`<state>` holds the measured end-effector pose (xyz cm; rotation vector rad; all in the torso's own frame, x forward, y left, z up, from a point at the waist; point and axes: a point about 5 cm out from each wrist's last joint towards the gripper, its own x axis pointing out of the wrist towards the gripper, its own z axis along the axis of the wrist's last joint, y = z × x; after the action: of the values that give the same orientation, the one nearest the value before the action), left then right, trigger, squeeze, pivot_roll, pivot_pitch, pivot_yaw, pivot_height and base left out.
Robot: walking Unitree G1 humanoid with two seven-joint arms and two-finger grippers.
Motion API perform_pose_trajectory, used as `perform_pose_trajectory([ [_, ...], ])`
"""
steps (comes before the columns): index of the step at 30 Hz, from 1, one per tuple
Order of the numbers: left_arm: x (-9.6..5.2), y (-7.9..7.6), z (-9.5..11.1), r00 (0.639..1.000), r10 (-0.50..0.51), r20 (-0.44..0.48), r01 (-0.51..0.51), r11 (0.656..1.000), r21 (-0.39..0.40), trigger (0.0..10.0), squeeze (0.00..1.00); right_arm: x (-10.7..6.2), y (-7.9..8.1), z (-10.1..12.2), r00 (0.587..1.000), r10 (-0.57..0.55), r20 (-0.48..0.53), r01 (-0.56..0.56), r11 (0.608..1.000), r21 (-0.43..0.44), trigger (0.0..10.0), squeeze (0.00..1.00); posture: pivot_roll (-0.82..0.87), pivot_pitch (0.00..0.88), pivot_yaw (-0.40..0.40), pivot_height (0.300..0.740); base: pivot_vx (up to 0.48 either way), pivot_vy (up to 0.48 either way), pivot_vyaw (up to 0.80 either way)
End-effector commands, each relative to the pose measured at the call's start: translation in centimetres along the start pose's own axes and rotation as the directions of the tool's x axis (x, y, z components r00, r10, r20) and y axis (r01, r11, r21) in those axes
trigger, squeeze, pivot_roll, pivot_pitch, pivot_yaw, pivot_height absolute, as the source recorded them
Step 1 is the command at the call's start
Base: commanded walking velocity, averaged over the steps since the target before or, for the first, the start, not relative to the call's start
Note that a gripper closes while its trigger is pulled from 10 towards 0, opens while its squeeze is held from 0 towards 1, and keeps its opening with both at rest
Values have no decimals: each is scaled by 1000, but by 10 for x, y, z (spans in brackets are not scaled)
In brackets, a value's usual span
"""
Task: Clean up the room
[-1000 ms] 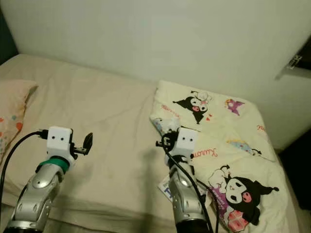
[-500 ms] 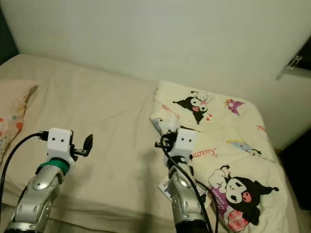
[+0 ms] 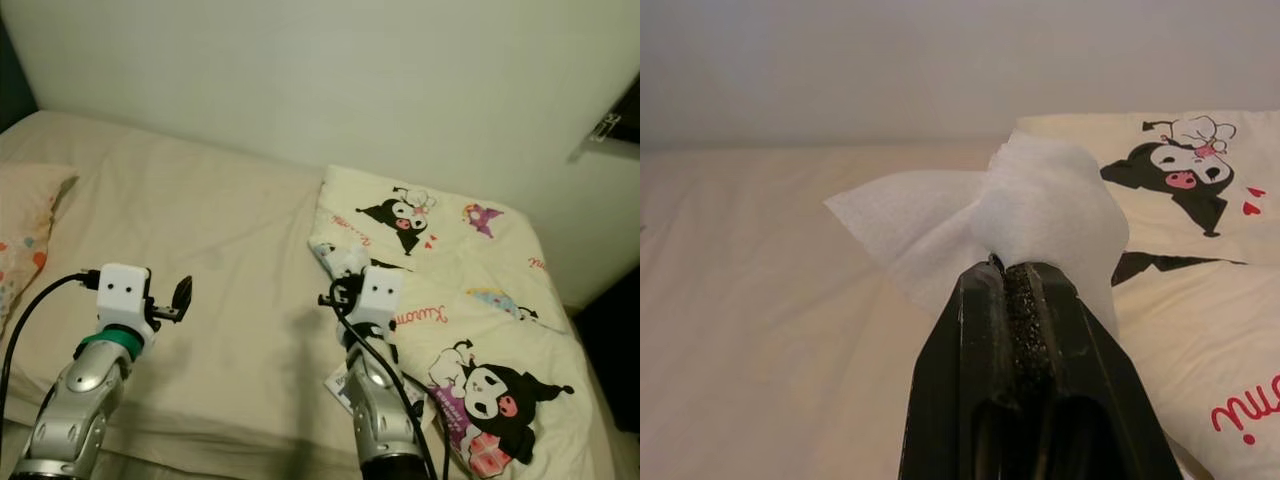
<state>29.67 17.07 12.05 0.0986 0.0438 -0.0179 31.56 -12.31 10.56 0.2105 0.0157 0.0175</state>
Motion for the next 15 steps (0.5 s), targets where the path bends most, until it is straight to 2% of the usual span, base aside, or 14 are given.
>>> perform_pose_trajectory([
  [1, -2, -4, -4, 1000, -13, -18, 13, 1000, -7, 10000, 0, -3, -7, -5, 999, -24, -27, 24, 1000, -11, 10000, 0, 118, 0, -59, 740, 0, 0, 0],
  [15, -2, -3, -7, 999, -1, -41, 1, 1000, -1, 10000, 0, -2, -7, -5, 999, -23, -30, 22, 1000, -14, 10000, 0, 119, 0, -62, 740, 0, 0, 0],
])
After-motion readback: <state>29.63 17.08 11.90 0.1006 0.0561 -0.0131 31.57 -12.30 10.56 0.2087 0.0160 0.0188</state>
